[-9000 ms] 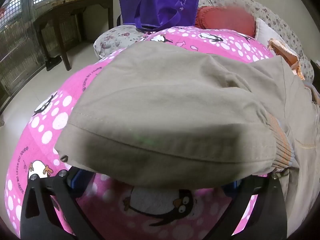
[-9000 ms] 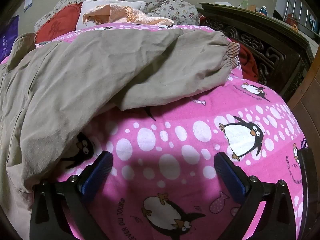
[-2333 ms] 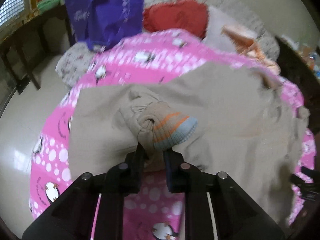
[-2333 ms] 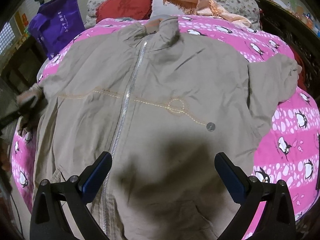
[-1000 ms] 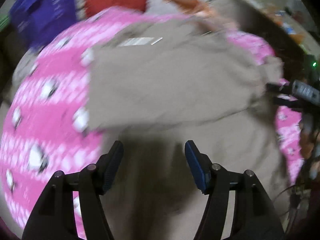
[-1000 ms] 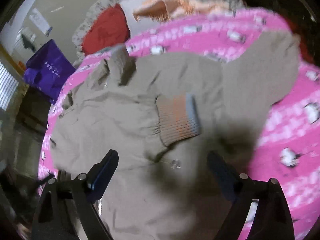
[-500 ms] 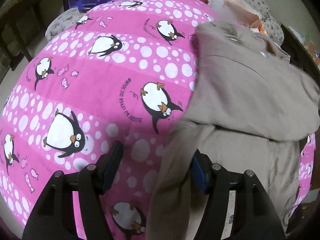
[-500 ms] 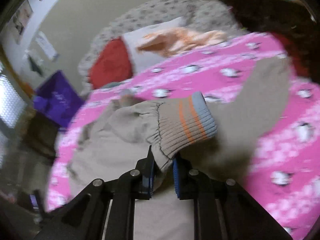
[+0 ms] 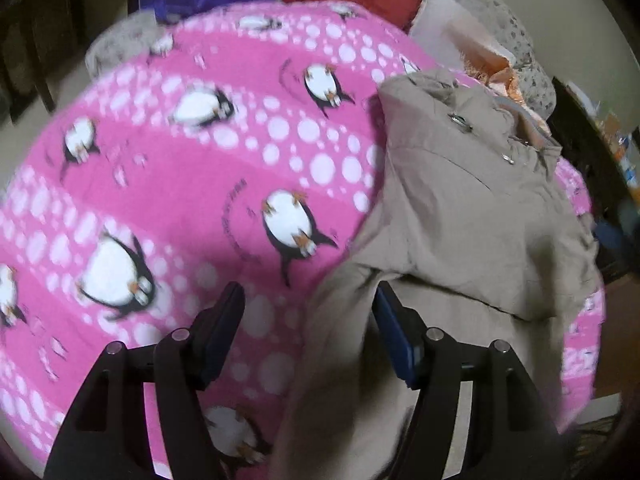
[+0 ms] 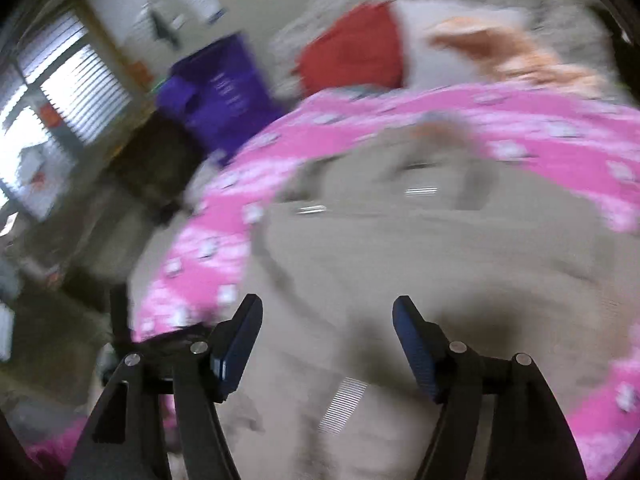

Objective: Fold large clothes

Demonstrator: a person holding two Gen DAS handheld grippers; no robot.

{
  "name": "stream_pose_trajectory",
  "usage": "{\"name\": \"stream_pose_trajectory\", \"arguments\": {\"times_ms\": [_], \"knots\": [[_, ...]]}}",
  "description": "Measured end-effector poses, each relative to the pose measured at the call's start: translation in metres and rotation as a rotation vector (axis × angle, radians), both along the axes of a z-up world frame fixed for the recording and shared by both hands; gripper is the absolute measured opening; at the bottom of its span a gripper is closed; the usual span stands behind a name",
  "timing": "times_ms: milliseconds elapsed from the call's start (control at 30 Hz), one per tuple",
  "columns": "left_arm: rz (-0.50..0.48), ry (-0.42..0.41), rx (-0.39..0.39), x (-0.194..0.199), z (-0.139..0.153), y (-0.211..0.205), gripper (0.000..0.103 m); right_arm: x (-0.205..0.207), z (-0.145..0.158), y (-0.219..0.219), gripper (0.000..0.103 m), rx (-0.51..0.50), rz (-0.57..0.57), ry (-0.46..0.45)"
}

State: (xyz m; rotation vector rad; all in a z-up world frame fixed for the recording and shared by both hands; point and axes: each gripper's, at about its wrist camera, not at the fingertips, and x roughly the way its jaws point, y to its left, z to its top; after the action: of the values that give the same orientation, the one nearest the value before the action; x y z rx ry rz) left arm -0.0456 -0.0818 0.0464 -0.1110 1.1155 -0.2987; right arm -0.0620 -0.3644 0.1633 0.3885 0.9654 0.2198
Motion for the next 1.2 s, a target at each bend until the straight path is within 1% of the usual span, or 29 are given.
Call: {"name": "stream_pose_trajectory", "arguments": {"times_ms": [33, 67, 100, 133, 167, 200, 233, 267, 300, 333, 367, 400, 467, 500, 533, 667, 733, 767, 800, 833, 867, 900, 933, 1000, 1067, 1133, 1200], "knots": [[-0.003, -0.002, 0.021, 0.003, -0.002, 0.0, 0.065, 0.015, -0.005, 0.017, 0.07, 0.004, 0.034, 0.009], [-0.005, 0.003, 0.024, 0.003, -0.004, 0.0, 0.065, 0.031, -0.011, 0.034, 0.07, -0.006, 0.069, 0.019], [-0.006, 0.012, 0.018, 0.004, -0.006, 0.001, 0.065, 0.052, -0.021, 0.057, 0.069, -0.033, 0.116, 0.039], [-0.013, 0.018, 0.016, 0.003, -0.009, 0.001, 0.065, 0.062, -0.029, 0.069, 0.068, -0.049, 0.137, 0.056], [-0.022, 0.017, 0.024, 0.002, -0.01, -0.001, 0.065, 0.079, -0.042, 0.087, 0.068, -0.081, 0.165, 0.086], [-0.029, 0.014, 0.037, 0.001, -0.011, -0.003, 0.065, 0.085, -0.049, 0.096, 0.068, -0.104, 0.181, 0.102], [-0.037, 0.005, 0.048, 0.001, -0.011, -0.005, 0.065, 0.093, -0.059, 0.105, 0.062, -0.134, 0.201, 0.12], [-0.042, 0.003, 0.047, 0.0, -0.012, -0.005, 0.065, 0.101, -0.073, 0.112, 0.036, -0.174, 0.218, 0.145], [-0.049, 0.004, 0.04, 0.002, -0.013, -0.005, 0.065, 0.11, -0.091, 0.119, 0.019, -0.226, 0.219, 0.186], [-0.052, 0.006, 0.035, 0.001, -0.013, -0.005, 0.065, 0.115, -0.103, 0.117, 0.005, -0.227, 0.212, 0.221], [-0.052, 0.007, 0.026, 0.004, -0.013, -0.003, 0.065, 0.122, -0.112, 0.114, 0.004, -0.205, 0.196, 0.24], [-0.049, 0.006, 0.017, 0.005, -0.012, 0.001, 0.065, 0.123, -0.115, 0.111, 0.004, -0.166, 0.175, 0.237], [-0.027, -0.007, -0.008, 0.009, -0.007, 0.012, 0.065, 0.122, -0.11, 0.113, 0.003, -0.104, 0.174, 0.213], [-0.015, -0.012, -0.011, 0.01, -0.005, 0.017, 0.065, 0.125, -0.106, 0.119, 0.003, -0.057, 0.192, 0.195], [0.01, -0.025, -0.01, 0.013, -0.001, 0.025, 0.065, 0.128, -0.103, 0.124, 0.002, -0.036, 0.203, 0.188], [0.053, -0.054, -0.009, 0.017, 0.013, 0.04, 0.065, 0.142, -0.111, 0.146, 0.003, -0.01, 0.212, 0.197], [0.045, -0.07, -0.007, 0.018, 0.021, 0.04, 0.065, 0.142, -0.109, 0.14, 0.01, 0.023, 0.196, 0.189], [0.037, -0.078, -0.008, 0.018, 0.024, 0.037, 0.065, 0.139, -0.107, 0.133, 0.017, 0.047, 0.188, 0.186], [0.021, -0.088, -0.009, 0.018, 0.028, 0.031, 0.065, 0.13, -0.101, 0.122, 0.024, 0.057, 0.175, 0.195], [0.011, -0.094, -0.009, 0.018, 0.028, 0.027, 0.065, 0.123, -0.096, 0.115, 0.039, 0.055, 0.17, 0.201], [-0.007, -0.104, -0.009, 0.018, 0.031, 0.019, 0.065, 0.109, -0.087, 0.101, 0.043, 0.043, 0.159, 0.193], [-0.027, -0.113, -0.006, 0.019, 0.033, 0.009, 0.066, 0.092, -0.075, 0.082, 0.045, 0.011, 0.135, 0.17], [-0.043, -0.12, -0.004, 0.019, 0.034, -0.001, 0.067, 0.089, -0.066, 0.075, 0.046, -0.013, 0.116, 0.154], [-0.068, -0.123, 0.001, 0.02, 0.033, -0.016, 0.071, 0.062, -0.053, 0.041, 0.047, -0.069, 0.064, 0.133], [-0.087, -0.113, 0.008, 0.024, 0.028, -0.034, 0.073, 0.04, -0.052, 0.005, 0.047, -0.125, -0.007, 0.154], [-0.096, -0.102, 0.03, 0.025, 0.02, -0.043, 0.073, 0.02, -0.054, -0.034, 0.047, -0.219, -0.093, 0.186], [-0.109, -0.073, 0.079, 0.03, 0.006, -0.053, 0.073, 0.002, -0.066, -0.072, 0.047, -0.314, -0.187, 0.229]]}}
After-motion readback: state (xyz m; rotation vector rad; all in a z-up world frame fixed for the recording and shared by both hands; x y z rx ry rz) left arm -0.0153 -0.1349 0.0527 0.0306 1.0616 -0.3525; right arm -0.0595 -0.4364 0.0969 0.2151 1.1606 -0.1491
